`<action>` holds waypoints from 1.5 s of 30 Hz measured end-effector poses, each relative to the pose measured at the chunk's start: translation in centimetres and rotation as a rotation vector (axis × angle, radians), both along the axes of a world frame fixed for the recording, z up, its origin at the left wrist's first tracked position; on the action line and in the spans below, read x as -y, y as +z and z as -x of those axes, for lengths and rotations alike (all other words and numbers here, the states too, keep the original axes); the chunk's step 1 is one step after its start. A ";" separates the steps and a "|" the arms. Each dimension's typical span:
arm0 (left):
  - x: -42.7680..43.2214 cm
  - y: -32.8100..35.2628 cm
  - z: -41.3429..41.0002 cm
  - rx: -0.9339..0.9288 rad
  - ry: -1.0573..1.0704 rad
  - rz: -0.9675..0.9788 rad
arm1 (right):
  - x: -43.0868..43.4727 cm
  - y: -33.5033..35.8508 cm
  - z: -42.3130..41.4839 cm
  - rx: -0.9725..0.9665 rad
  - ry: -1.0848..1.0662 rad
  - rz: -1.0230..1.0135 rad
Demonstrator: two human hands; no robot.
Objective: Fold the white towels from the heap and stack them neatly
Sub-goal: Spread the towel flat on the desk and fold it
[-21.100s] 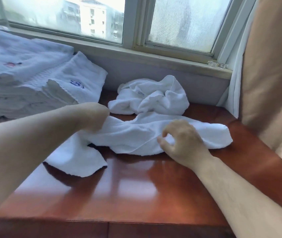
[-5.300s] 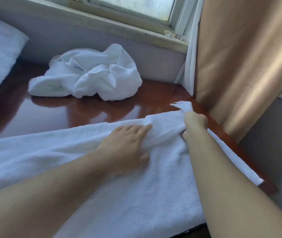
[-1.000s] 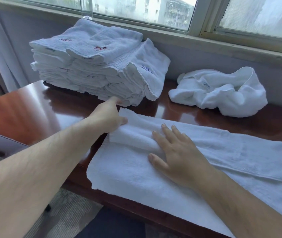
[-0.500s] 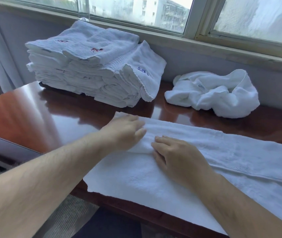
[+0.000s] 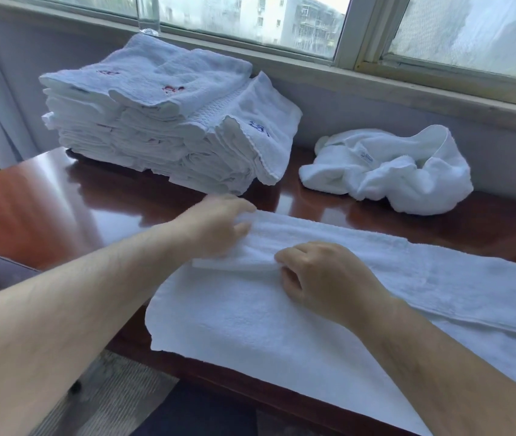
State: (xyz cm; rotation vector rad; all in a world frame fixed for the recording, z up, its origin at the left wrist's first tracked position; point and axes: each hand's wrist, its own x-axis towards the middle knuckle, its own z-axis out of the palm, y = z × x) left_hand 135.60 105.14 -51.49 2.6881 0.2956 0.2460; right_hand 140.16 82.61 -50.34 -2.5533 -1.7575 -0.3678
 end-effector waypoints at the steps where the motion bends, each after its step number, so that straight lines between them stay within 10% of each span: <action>1: -0.3 0.3 0.3 0.070 0.116 0.013 | -0.1 -0.1 0.1 -0.001 0.000 -0.019; 6: -0.6 1.1 2.2 -0.138 0.580 -0.013 | -0.8 -0.7 1.0 -0.053 0.015 -0.180; 12: -0.6 1.4 2.9 -0.203 0.440 0.037 | -1.9 -0.9 0.7 -0.069 0.065 -0.120; 21: -1.1 1.4 1.8 0.047 0.308 0.628 | -2.0 -1.4 1.0 -0.114 0.048 -0.134; 34: -2.6 3.2 -0.8 0.127 0.280 0.568 | -2.8 -1.3 0.8 0.017 -0.091 -0.341; 45: -3.8 1.7 -0.1 0.255 0.286 0.902 | -2.4 -1.8 -0.2 0.085 -0.209 -0.259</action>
